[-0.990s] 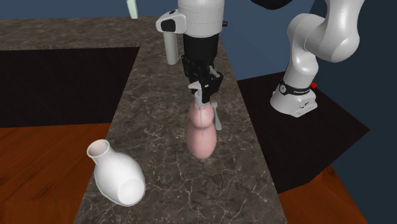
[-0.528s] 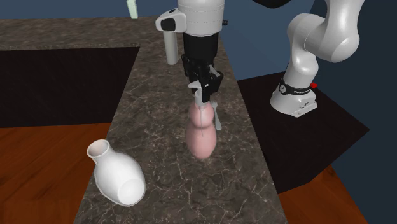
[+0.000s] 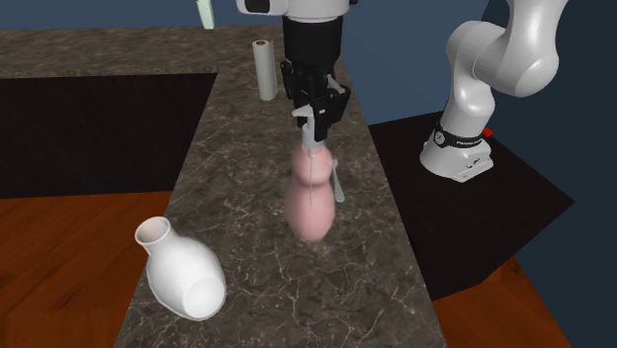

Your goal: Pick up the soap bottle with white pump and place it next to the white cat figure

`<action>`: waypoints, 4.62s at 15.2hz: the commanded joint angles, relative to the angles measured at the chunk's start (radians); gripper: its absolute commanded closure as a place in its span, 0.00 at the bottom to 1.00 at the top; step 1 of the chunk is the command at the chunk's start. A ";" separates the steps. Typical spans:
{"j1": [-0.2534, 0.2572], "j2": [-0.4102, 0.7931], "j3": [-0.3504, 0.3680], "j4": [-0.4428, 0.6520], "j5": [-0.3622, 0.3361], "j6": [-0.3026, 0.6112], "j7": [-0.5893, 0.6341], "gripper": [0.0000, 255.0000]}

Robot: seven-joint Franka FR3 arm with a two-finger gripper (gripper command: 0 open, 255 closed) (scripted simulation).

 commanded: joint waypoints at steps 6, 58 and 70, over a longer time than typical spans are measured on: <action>-0.001 -0.014 -0.003 0.083 -0.001 -0.096 0.003 1.00; 0.017 0.307 0.018 1.213 -0.062 -0.908 0.077 1.00; -0.133 0.083 -0.122 0.972 -0.026 -0.899 -0.194 1.00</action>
